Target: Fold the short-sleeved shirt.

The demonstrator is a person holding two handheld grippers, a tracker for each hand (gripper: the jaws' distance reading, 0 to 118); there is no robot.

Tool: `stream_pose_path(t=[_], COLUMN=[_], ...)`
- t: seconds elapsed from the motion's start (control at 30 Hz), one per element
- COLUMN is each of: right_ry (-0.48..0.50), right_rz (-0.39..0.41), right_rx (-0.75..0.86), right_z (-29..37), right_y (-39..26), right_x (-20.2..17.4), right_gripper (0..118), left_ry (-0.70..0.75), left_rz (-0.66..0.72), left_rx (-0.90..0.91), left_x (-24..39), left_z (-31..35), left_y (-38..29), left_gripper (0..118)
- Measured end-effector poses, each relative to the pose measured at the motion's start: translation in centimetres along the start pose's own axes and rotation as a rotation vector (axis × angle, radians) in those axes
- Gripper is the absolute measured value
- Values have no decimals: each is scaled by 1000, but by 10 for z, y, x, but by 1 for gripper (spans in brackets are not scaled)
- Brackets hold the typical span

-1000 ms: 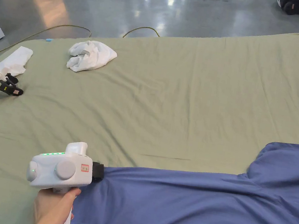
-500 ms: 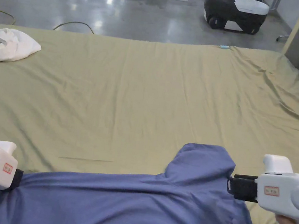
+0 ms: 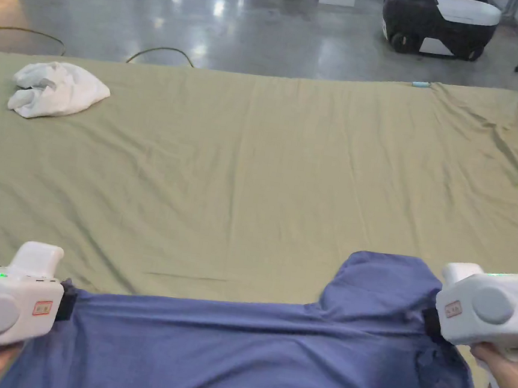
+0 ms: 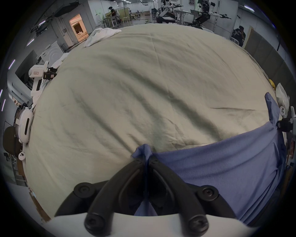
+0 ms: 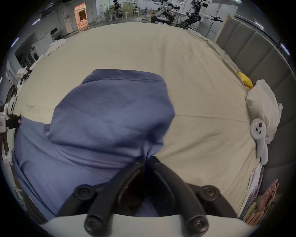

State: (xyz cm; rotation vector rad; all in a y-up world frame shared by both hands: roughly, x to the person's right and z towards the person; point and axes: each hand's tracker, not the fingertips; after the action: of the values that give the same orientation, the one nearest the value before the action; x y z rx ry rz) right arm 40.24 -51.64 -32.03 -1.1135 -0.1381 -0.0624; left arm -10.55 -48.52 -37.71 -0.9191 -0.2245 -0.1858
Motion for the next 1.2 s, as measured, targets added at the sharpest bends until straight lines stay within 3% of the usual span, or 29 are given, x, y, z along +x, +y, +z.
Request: stream_pose_path(t=[0.07, 0.13, 0.3, 0.47, 0.63, 0.67, 0.73, 0.77, 0.8, 0.87, 0.97, 1.03, 1.07, 1.1, 1.13, 1.17, 1.2], right_ry=[63, 98, 113, 138, 97, 102, 106, 105, 112, 140, 190, 204, 200, 190, 189, 205, 199], right_rz=[-6, 12, -10, -47, -21, -18, -26, -31, -36, -55, -112, -125, -122, -122, -113, -98, -79], right_rx=[100, 172, 214, 158, 131, 133, 163, 201, 260, 338, 429, 464, 478, 500, 508, 502, 508], right_z=[39, 85, 146, 149, 128, 130, 143, 148, 158, 176, 195, 201, 204, 207, 210, 209, 211], right_y=[-16, -50, -151, -222, -243, -246, -251, -250, -251, -251, -249, -251, -252, -253, -254, -254, -255], right_x=[4, 3, 8, 6, -11, -12, -19, -19, -24, -32, -43, -51, -55, -61, -65, -67, -72], right_gripper=[2, 2, 2, 2, 2, 9, 68, 76, 73, 73, 73, 66, 59, 46, 26, 5, 0], left_ry=[-117, -111, -221, -218, -144, -151, -123, -106, -104, -87, -142, -150, -133, -140, -201, -233, -211], left_rz=[56, 48, 202, 262, 330, 325, 311, 300, 279, 248, 260, 263, 276, 295, 319, 339, 350], left_rx=[56, 92, 104, 5, -35, -22, 59, 107, 165, 290, 382, 393, 403, 418, 418, 411, 417], left_x=[-17, -23, -49, -64, -52, -51, -46, -41, -36, -24, -14, -6, -3, -4, -9, -12, -13], left_z=[47, 91, 170, 159, 141, 144, 165, 176, 190, 214, 241, 250, 251, 254, 257, 257, 257], left_y=[-20, -52, -138, -190, -195, -196, -195, -194, -196, -197, -198, -196, -198, -199, -200, -201, -204], left_gripper=[4, 4, 4, 4, 4, 9, 55, 78, 84, 84, 83, 76, 61, 29, 7, 3, 0])
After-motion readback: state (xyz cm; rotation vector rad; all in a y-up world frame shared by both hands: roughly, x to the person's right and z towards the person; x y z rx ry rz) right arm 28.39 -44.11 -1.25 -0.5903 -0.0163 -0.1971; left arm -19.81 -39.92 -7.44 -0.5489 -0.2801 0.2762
